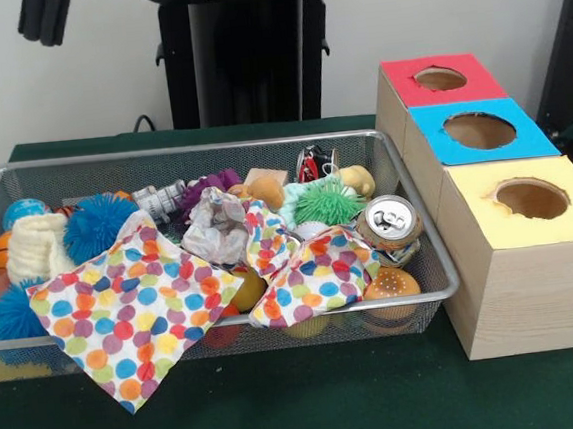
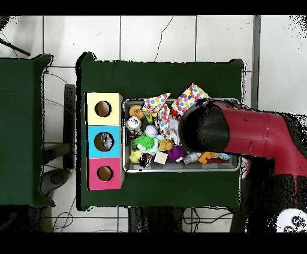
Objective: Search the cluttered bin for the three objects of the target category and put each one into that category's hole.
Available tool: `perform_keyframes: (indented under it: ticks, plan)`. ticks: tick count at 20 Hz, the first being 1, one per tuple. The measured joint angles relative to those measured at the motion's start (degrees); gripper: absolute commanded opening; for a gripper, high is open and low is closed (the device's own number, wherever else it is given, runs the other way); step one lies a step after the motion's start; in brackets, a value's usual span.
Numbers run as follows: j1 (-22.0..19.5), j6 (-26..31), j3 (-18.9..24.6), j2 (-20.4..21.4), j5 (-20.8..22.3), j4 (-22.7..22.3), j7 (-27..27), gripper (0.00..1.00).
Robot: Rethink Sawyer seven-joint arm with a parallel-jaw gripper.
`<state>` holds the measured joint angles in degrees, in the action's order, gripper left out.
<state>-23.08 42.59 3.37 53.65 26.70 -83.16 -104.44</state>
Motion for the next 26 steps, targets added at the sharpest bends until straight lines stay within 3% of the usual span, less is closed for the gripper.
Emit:
perform_keyframes:
  ticks: [1, 11, 26]
  plan:
    - [1.9, 0.7, -0.5, 0.4, 1.5, 0.0, 0.0, 0.0]
    - [5.8, 4.6, -1.3, 0.5, 2.4, -0.1, 0.0, 0.0]
    - [5.9, 0.5, -1.3, -0.7, 1.2, -0.9, 0.0, 0.0]
